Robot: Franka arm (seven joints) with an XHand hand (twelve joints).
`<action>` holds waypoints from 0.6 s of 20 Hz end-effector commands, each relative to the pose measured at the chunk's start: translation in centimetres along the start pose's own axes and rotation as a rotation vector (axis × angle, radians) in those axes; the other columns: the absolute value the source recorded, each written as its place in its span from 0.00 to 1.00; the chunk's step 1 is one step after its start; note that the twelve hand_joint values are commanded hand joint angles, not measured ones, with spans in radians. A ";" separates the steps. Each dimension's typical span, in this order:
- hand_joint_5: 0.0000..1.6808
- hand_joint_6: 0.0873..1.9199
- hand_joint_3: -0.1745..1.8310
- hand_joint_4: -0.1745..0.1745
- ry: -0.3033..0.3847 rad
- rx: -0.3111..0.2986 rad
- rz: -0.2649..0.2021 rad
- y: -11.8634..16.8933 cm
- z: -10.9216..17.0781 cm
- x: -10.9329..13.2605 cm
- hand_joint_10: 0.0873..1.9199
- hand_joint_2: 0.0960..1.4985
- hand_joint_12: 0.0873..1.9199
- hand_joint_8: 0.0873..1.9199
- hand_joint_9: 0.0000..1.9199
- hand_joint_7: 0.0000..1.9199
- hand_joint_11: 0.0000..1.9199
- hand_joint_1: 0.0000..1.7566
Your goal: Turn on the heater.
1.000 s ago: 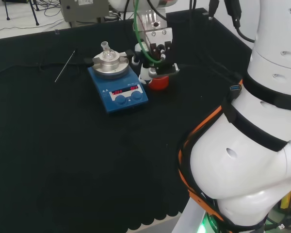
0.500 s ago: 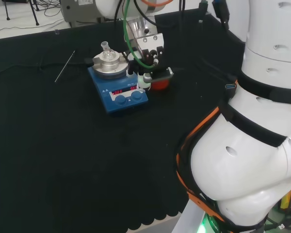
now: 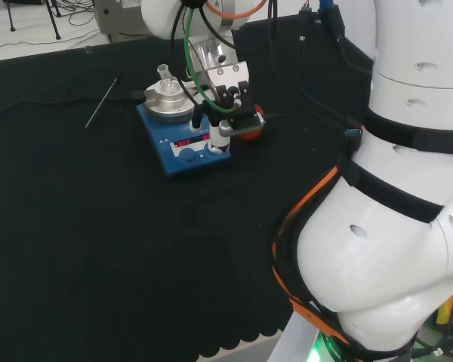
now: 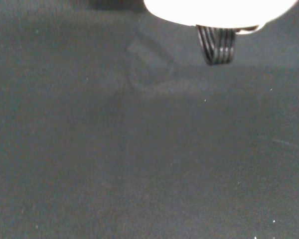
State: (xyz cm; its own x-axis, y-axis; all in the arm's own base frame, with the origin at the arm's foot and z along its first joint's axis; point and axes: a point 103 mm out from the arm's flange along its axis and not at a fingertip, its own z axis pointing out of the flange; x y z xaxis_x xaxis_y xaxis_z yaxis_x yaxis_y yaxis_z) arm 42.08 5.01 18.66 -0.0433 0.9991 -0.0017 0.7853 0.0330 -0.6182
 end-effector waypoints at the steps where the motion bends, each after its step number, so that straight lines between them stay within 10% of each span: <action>1: 0.23 0.00 0.66 0.32 -0.001 0.027 -0.019 1.2 1.1 0.3 0.89 0.38 0.80 0.96 1.00 0.93 0.94 0.86; 12: 0.23 0.00 0.66 0.33 -0.015 0.047 -0.039 2.8 1.5 1.4 0.88 0.38 0.80 0.96 1.00 0.92 0.94 0.85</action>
State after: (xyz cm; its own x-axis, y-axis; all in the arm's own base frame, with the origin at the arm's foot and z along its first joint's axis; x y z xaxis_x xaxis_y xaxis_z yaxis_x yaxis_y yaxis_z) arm 43.20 6.13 16.11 -0.0725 0.9973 0.0129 0.7587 0.0635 -0.6484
